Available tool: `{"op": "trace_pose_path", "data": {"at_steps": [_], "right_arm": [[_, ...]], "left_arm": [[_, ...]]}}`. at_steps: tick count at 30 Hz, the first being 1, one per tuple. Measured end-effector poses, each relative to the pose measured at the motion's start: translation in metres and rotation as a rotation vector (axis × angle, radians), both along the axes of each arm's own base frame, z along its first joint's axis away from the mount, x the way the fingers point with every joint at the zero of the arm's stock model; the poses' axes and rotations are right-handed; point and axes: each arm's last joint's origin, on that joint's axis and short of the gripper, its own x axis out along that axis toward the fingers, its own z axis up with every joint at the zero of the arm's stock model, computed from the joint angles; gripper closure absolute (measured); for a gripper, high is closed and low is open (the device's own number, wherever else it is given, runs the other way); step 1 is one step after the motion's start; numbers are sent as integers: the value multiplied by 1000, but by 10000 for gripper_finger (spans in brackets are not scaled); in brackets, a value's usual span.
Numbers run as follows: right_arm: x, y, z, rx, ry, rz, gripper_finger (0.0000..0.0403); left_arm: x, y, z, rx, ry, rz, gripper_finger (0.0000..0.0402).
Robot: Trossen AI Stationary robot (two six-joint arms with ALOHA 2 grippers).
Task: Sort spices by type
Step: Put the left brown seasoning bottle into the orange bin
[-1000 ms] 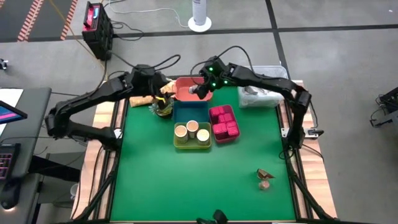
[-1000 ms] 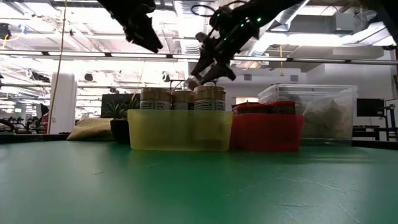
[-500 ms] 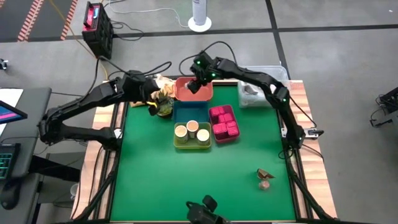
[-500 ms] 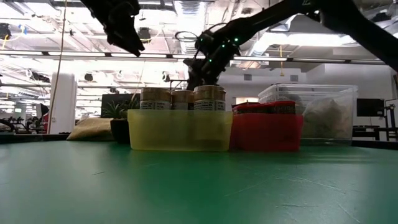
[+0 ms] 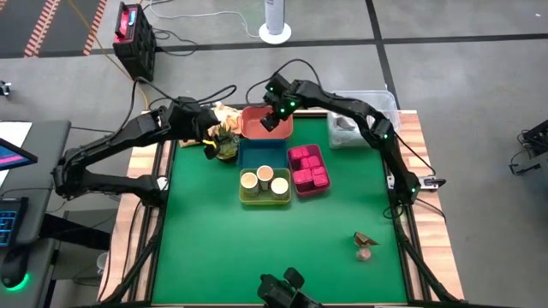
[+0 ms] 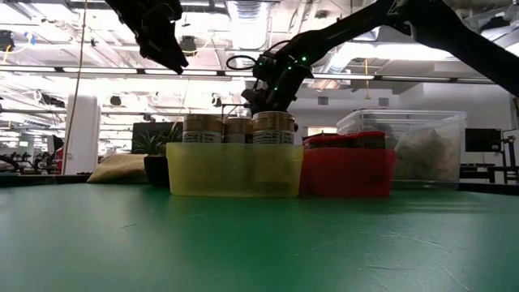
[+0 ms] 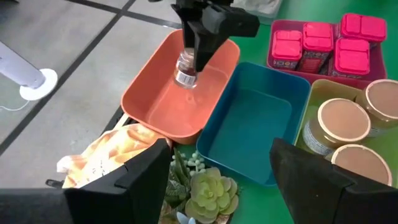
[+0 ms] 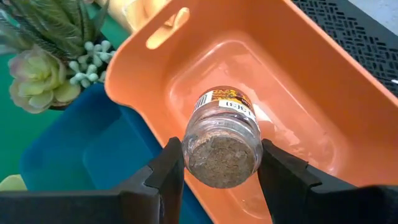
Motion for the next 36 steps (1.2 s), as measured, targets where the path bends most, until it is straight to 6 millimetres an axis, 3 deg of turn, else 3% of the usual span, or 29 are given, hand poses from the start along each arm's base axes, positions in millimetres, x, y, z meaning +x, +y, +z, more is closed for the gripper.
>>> {"op": "trace_pose_path", "data": {"at_steps": [22,36], "right_arm": [[-2,2,-2,13,31,2,206],[-8,4,-5,68,85,-16,206]], "left_arm": [[0,0,0,-22,-13,21,140],[-8,-6,4,-221,-25,140,140]]}}
